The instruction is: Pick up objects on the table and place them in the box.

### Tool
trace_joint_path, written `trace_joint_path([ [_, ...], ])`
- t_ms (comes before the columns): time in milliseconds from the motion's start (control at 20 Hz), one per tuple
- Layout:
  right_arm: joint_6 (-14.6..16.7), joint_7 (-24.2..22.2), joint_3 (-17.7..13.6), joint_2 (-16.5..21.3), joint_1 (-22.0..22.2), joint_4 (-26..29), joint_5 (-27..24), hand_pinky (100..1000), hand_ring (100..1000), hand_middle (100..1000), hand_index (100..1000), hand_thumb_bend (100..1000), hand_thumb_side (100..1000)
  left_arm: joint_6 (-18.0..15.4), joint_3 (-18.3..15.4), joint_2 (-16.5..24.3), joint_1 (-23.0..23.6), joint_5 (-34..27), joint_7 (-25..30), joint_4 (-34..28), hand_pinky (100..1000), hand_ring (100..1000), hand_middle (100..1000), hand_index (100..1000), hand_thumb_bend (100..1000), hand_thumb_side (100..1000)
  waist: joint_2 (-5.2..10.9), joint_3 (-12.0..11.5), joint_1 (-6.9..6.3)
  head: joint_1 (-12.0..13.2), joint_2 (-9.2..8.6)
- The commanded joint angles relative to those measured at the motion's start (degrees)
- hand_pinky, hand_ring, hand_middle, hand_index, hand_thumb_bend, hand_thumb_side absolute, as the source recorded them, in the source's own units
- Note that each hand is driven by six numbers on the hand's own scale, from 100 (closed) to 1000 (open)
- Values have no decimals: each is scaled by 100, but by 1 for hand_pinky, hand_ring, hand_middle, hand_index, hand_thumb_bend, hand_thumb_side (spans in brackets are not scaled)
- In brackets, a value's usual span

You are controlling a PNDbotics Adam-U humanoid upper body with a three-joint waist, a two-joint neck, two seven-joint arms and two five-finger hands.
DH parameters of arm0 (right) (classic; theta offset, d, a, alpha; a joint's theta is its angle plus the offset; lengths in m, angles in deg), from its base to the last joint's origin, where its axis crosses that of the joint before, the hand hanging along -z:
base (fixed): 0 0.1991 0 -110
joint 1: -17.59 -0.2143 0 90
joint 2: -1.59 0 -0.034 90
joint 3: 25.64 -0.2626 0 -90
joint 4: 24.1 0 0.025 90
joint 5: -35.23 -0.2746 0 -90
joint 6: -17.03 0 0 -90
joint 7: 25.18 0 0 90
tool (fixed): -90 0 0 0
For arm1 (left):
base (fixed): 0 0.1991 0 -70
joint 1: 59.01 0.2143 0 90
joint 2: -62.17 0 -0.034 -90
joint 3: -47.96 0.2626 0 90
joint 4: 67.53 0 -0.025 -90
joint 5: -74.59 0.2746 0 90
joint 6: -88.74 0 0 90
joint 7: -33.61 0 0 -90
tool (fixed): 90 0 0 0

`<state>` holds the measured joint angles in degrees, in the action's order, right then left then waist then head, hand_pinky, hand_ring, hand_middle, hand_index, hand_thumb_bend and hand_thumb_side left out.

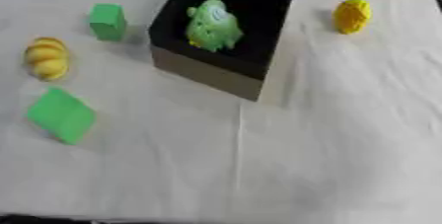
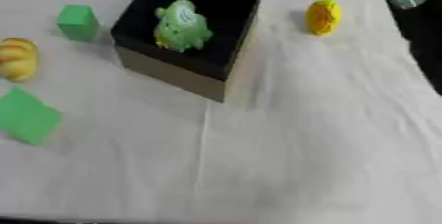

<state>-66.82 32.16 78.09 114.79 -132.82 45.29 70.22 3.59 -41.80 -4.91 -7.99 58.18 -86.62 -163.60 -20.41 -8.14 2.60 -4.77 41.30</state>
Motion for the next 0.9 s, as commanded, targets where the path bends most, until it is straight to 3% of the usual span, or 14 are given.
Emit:
trace_joint_path([
  [50, 3, -93, -151, 407, 17, 130, -75, 946, 1000, 897, 909, 359, 203, -2, -86, 241, -61, 18, -23, -68, 782, 864, 777, 936, 427, 567, 113, 11, -87, 24, 14],
  [400, 37, -183, -117, 439, 104, -78, 192, 939, 992, 889, 899, 395, 118, 7, -74, 218, -64, 18, -1, -81, 781, 864, 777, 936, 425, 568, 72, 3, -174, -29, -32],
  [900, 117, 4, -68, 301, 234, -616, 536, 931, 982, 879, 890, 398, 100, 24, -65, 181, -75, -5, 13, -78, 781, 865, 774, 930, 416, 568, -33, -60, -191, -61, -91],
])
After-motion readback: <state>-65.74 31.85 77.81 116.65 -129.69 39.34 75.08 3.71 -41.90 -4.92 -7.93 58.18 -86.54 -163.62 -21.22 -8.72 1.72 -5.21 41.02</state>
